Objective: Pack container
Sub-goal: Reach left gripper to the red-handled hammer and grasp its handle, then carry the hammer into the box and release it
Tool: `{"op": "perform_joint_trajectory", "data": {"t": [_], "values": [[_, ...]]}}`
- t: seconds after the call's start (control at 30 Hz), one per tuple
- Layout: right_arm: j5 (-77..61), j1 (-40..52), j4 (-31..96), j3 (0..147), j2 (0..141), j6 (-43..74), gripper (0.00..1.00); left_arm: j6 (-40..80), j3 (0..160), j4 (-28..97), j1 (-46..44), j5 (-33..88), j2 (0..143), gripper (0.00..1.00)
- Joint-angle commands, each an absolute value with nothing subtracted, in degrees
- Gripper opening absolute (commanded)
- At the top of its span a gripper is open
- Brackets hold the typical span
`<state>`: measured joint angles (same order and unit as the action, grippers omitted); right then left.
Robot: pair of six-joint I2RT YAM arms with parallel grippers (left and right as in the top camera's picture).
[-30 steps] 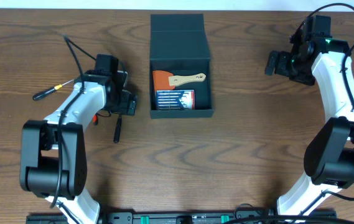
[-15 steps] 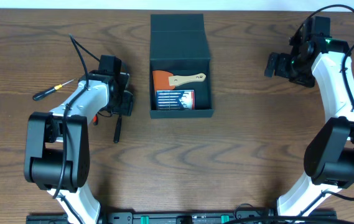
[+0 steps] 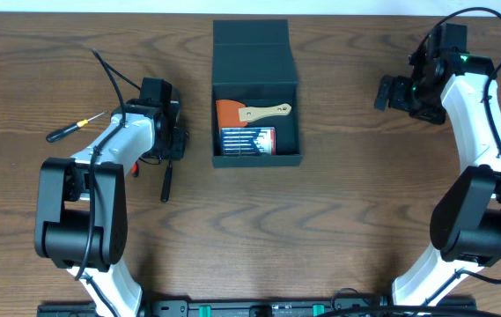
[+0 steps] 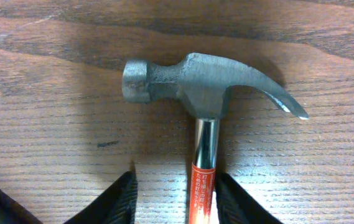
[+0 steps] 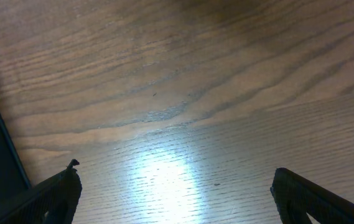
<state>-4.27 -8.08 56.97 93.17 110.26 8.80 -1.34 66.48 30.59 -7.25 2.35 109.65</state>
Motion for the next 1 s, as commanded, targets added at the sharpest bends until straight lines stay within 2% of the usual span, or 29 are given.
{"op": "perform_joint_trajectory", "data": {"t": [0.0,0.13,0.37,0.57,0.73,0.97], "values": [[-4.54,-8.16,56.97,93.01,110.63,9.82,0.99,-1.26,66.52,30.96,-7.22,0.62,111.63,0.34],[-4.54,-8.16,56.99,93.01,110.63,9.82,0.99,-1.67,66.52,30.94,-7.22,0.62,111.63,0.14],[-4.51,-8.16,56.99,92.99,110.63,9.82,0.99,-1.93,66.52,30.89,-7.22,0.62,111.63,0.06],[-4.54,-8.16,56.97,92.99,110.63,9.82,0.99,-5.80,66.98,31.42,-7.22,0.62,110.65,0.06],[-4.54,-8.16,57.04,92.99,110.63,9.82,0.99,-7.77,73.47,37.89,-7.75,0.62,105.69,0.06],[-4.54,-8.16,57.01,92.99,110.63,9.82,0.99,-22.48,84.66,41.32,-13.37,-0.16,96.73,0.06]]}}
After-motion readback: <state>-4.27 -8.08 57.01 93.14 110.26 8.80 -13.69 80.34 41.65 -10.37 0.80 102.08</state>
